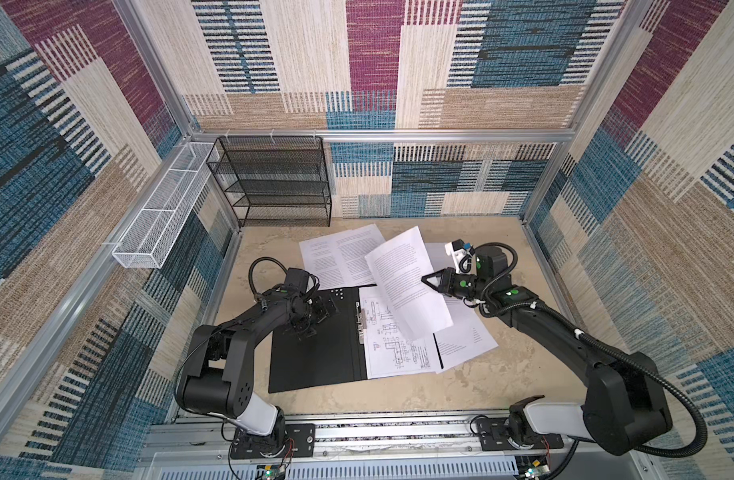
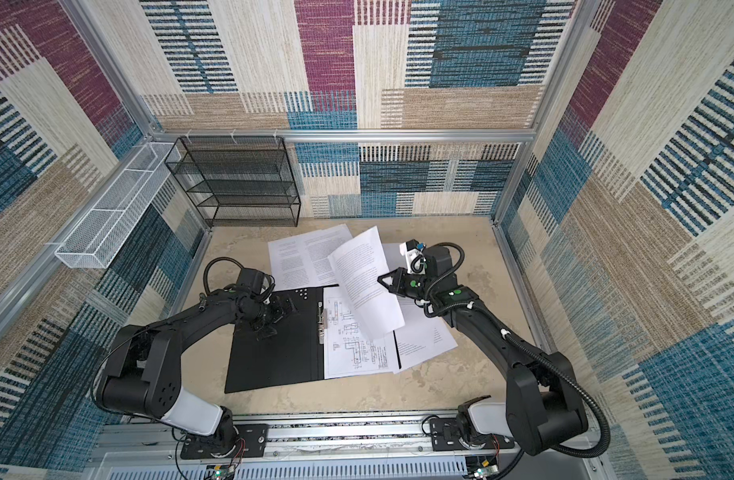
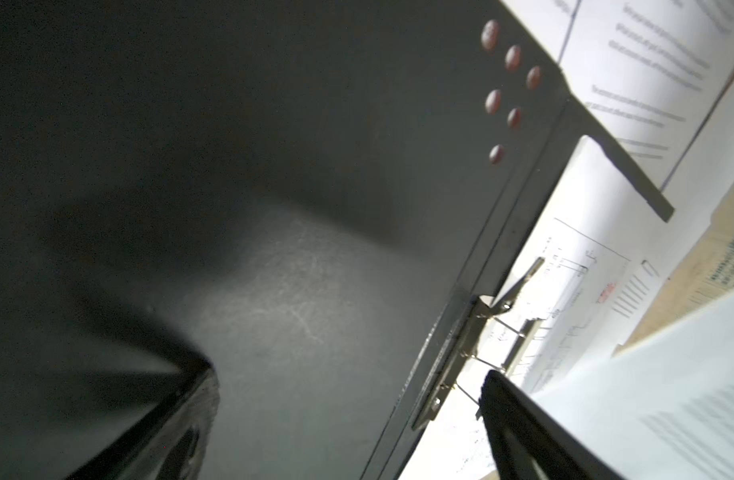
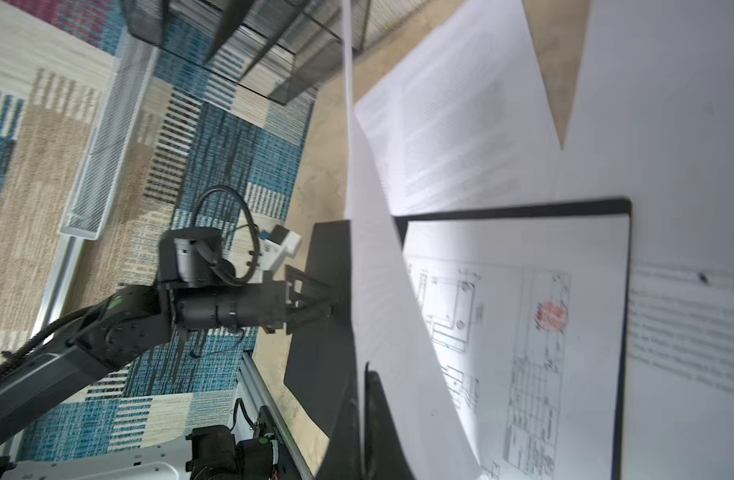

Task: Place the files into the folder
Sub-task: 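Lay the text sheet onto the folder over the drawing with the right gripper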

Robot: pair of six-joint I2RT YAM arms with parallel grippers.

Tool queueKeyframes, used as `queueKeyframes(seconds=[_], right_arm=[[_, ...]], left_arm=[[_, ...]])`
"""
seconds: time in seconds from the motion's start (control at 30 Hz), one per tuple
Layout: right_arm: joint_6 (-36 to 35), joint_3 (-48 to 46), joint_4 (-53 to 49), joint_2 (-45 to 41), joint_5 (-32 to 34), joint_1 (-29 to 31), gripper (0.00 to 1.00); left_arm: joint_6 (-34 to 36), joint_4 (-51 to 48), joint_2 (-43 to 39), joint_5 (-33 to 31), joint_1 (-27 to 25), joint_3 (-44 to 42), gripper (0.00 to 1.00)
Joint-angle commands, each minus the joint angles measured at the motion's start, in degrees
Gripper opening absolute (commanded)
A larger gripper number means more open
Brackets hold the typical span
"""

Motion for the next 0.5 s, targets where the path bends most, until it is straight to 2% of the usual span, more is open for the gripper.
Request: queueKeyframes(seconds=[0.0,0.27,0.47], right_arm=[[2.83,-6.24,7.42,0.77,-0.01,0.22,0.0],[2.84,-12.38,9.05,2.5,7.19,0.54,0.0],[1.61,-12.73,11.16,6.03,6.61,1.76,0.0]], left_arm=[[0.07,-0.32,1.67,-1.72,0.42,-1.09,0.99],[0.56,-0.5,4.22,-1.89,0.99,-0.92,0.99],[0.69,-0.32,4.87,-1.69,1.23,-1.05,1.0]])
